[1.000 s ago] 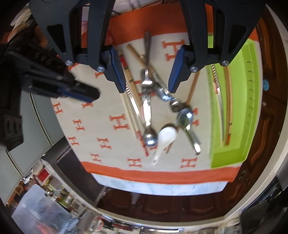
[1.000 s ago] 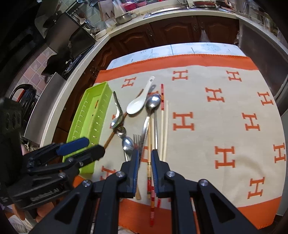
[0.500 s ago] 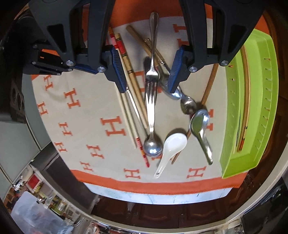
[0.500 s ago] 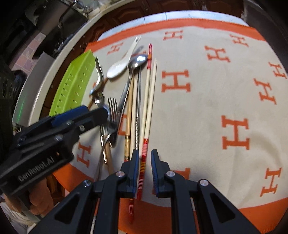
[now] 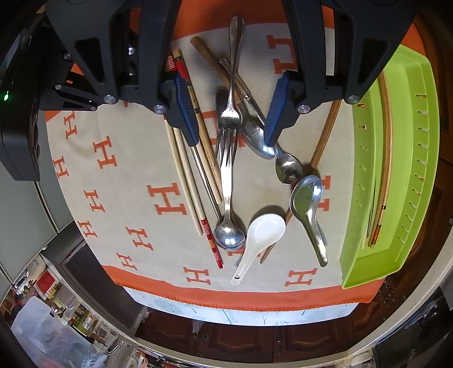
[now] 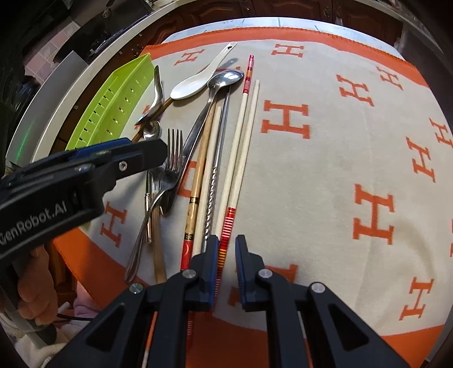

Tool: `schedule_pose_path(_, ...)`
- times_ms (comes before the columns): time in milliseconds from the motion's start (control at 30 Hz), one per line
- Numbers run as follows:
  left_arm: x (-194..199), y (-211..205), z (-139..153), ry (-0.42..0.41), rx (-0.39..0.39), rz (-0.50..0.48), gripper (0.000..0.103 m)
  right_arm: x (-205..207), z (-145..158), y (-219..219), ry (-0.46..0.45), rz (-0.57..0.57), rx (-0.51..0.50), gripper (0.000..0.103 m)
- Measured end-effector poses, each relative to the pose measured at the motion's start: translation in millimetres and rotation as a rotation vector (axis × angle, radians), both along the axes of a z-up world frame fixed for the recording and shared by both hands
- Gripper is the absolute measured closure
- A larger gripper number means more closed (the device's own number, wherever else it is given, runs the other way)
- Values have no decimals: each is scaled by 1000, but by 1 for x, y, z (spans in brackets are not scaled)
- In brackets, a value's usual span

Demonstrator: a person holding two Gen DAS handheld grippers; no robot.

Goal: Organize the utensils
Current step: 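Move both open tools back over the utensil pile, then grasp a white red-tipped chopstick with the right tool while the left tool grasps a red-striped chopstick, lift both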

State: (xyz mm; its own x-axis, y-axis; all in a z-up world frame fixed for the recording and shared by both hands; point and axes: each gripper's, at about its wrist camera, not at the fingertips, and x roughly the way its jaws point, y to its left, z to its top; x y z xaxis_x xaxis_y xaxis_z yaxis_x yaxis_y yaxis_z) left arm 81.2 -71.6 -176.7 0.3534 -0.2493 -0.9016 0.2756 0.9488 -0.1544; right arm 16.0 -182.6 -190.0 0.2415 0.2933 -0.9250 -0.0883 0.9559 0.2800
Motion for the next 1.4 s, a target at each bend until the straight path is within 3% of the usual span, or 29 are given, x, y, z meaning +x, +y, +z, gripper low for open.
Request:
schedule_pose_path(700,10,-13,-3,19,-4,-17,58,15,3,-3,-49,-3,-160,93)
schedule_pose_path(800,15,-20,-2,20,-6,-30,58,19,2,-5,-68,-24,-165,97)
schedule_pose_path(867,20,-25,-1,22,-11,-31,59,20,1,-12,-66,-51,-130,98)
schedule_pose_path(1000,36,-42,-6,46,-20,-59,76,20,-1,-32,-52,-131,-48,98)
schedule_pose_path(1100,47,-53,-13,90,-35,-67,79,22,-3,-45,-33,-180,25,98)
schedule_pose_path(1400,81,-71,-44,255,-68,-23,83,19,-7,-60,-22,-219,107,98)
